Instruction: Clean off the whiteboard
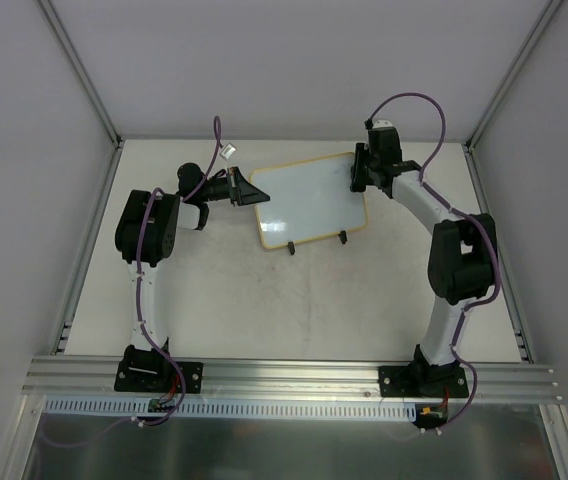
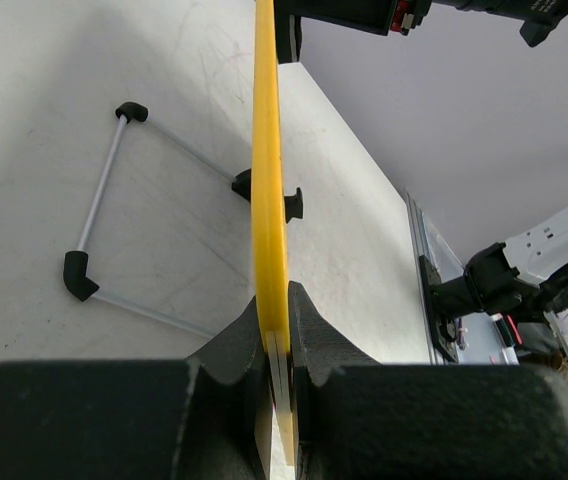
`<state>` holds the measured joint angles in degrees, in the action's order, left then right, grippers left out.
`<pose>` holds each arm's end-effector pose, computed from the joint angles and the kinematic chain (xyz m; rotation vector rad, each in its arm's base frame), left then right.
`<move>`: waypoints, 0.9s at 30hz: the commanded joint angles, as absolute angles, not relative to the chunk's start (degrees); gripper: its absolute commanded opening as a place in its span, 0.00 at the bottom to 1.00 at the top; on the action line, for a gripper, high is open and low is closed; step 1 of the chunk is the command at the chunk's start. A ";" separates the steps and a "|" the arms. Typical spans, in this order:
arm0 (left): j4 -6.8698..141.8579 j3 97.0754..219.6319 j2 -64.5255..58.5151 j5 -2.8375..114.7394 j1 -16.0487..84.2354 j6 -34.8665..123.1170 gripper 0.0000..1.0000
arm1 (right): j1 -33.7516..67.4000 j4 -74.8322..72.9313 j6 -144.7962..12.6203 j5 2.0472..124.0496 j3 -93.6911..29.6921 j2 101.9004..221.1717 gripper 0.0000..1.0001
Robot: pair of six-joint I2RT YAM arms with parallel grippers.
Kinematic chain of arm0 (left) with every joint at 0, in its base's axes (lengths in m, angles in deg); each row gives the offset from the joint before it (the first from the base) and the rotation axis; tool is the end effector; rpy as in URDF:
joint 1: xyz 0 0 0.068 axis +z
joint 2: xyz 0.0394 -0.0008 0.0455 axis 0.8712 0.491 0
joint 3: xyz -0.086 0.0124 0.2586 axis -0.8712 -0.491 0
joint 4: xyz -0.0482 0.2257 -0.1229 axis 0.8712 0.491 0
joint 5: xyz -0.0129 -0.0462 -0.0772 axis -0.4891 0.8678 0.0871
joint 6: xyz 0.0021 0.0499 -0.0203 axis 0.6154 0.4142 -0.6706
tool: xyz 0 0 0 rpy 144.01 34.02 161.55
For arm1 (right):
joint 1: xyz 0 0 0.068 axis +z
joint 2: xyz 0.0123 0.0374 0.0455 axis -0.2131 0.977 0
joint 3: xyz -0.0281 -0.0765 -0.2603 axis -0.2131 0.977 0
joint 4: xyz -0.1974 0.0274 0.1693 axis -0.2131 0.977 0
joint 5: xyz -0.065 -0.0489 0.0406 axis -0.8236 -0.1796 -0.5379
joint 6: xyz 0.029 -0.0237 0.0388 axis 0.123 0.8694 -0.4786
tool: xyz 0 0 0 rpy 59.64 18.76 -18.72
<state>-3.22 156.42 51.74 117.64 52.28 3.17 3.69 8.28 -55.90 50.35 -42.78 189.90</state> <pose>0.4394 -0.0980 0.1526 0.5721 1.6454 -1.6216 0.4322 0.1207 0.2624 -0.3094 2.1195 0.0342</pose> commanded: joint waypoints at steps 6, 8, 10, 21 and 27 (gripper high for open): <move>-13.90 155.97 49.91 125.30 50.75 9.65 0.00 | 2.37 5.22 -54.09 49.77 -46.98 193.66 0.00; -13.81 156.06 49.91 125.21 50.75 9.65 0.00 | 2.64 5.22 -54.18 50.22 -47.24 194.01 0.00; -13.81 155.97 49.91 125.38 50.75 9.65 0.00 | 3.51 5.22 -54.09 50.31 -47.68 194.27 0.00; -13.37 156.14 49.82 125.47 50.66 9.91 0.00 | 16.85 5.22 -53.74 48.73 -49.97 196.99 0.00; -13.37 156.23 49.91 125.47 50.66 9.91 0.00 | 23.55 5.31 -55.05 48.81 -51.46 199.10 0.00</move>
<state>-3.15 156.38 51.74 117.73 52.32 3.15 19.18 7.69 -53.03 43.44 -50.45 194.76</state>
